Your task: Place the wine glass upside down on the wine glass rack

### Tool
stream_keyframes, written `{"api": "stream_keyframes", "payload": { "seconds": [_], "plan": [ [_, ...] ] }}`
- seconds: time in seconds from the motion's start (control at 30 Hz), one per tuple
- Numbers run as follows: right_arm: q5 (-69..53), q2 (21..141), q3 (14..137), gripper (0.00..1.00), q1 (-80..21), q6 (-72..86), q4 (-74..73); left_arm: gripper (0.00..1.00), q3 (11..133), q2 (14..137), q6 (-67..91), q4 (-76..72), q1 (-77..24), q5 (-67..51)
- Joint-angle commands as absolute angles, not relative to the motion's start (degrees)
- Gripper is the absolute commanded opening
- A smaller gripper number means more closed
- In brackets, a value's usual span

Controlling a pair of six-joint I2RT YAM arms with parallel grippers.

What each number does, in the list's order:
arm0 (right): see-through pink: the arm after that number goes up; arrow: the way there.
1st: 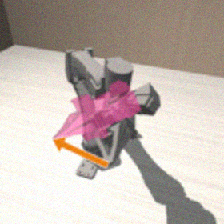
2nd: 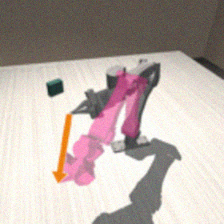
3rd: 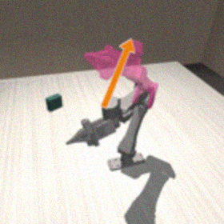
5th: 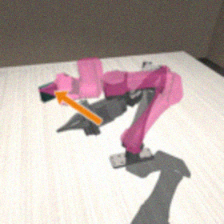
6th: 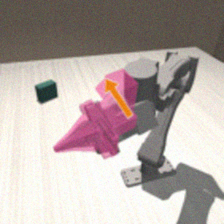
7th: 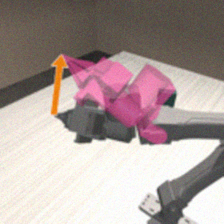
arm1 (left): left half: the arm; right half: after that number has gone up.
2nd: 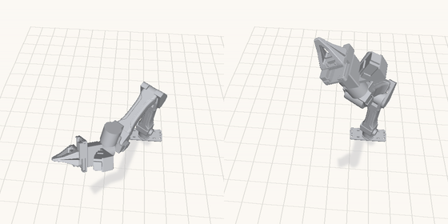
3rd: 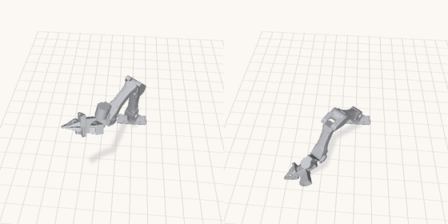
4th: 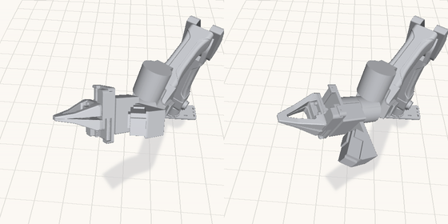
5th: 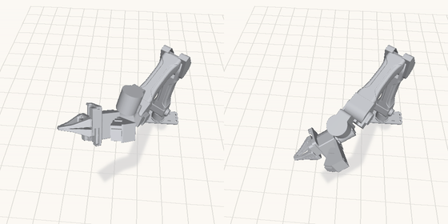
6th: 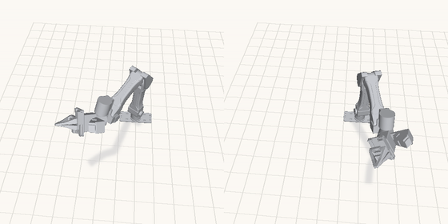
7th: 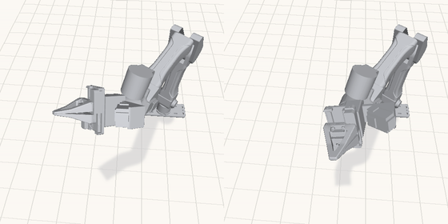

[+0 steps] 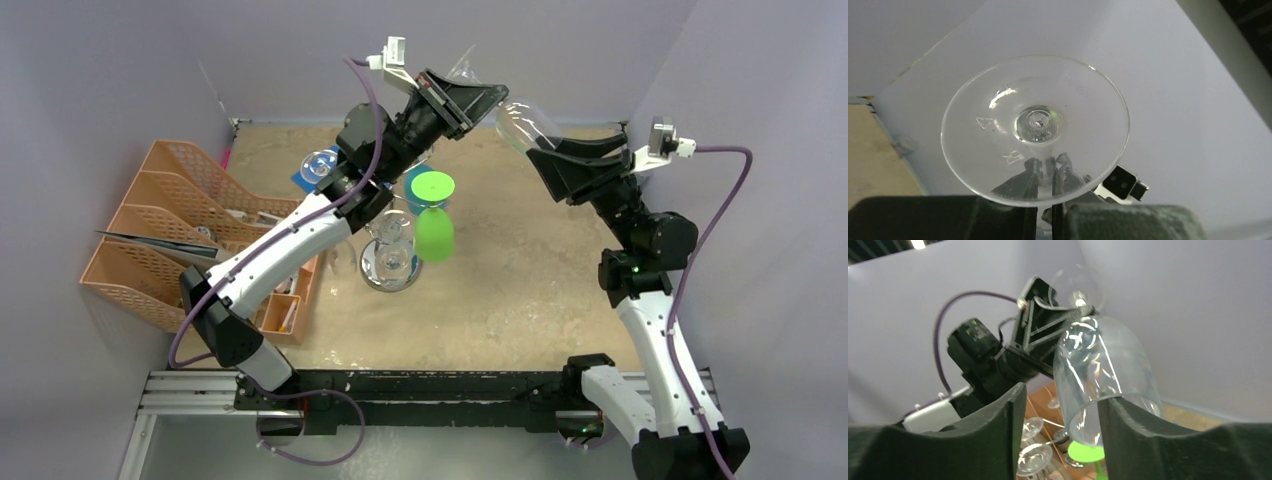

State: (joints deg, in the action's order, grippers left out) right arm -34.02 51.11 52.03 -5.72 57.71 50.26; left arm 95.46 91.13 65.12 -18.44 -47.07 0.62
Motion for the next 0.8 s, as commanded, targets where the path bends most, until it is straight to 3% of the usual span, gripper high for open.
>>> {"api": "stream_keyframes", "payload": {
  "seconds": [0.0,0.27,0.4,0.53,0.77],
  "plan": [
    [-30.7,46.7,50.9,0.59,-5.9,50.6,43.4,0.0,102.2,87.5,48.7,-11.6,-43.6,-6.8],
    [-26.1,42.9,49.8,0.62,-5.9,46.8,32.8,0.0,105.8,83.3,22.0,-1.2,-42.1,-12.6],
    [-25.8,43.4,50.3,0.62,-5.9,46.7,32.9,0.0,114.0,84.5,8.4,7.7,-42.0,-18.2],
    [-25.6,43.8,51.2,0.62,-5.9,47.0,31.9,0.0,118.6,85.3,1.6,13.3,-42.0,-23.5],
    [-33.2,47.5,56.5,0.61,-5.9,49.9,29.1,0.0,122.2,86.6,-9.5,18.9,-39.8,-23.1]
  ]
}}
